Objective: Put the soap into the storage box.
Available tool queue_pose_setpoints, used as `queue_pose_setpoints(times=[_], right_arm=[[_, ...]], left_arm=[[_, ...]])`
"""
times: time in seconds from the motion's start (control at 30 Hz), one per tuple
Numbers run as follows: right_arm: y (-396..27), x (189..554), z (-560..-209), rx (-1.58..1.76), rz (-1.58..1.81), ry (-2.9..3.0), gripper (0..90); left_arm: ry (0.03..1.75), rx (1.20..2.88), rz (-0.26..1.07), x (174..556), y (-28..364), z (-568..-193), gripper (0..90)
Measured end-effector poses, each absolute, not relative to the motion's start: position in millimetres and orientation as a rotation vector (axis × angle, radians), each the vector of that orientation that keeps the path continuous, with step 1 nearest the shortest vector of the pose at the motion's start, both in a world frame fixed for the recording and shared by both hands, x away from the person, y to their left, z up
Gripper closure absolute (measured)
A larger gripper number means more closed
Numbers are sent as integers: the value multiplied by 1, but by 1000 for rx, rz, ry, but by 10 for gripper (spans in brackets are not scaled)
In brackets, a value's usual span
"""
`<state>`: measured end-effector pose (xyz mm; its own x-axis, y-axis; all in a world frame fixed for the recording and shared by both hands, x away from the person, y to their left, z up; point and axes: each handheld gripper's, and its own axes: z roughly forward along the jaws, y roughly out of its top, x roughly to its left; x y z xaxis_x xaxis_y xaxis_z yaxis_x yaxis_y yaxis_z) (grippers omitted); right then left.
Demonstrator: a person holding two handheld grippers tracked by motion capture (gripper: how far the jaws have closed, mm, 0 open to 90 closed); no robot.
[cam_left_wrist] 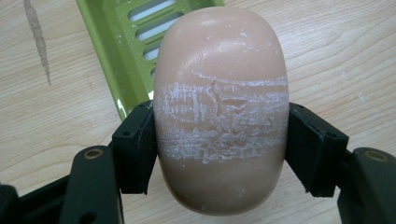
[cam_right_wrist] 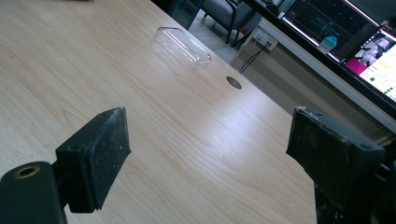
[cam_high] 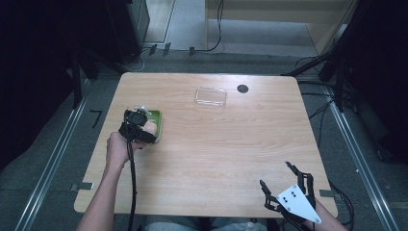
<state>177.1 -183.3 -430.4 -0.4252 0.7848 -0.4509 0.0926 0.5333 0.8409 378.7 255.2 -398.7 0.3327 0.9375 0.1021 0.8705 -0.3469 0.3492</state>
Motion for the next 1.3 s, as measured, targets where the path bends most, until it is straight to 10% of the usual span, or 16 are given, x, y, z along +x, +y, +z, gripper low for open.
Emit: queue_pose_setpoints(times=[1.3], right_arm=[[-183,177,-430,717,949,1857,131]], left_arm=[[1679,2280,443,418,245,-392,338]])
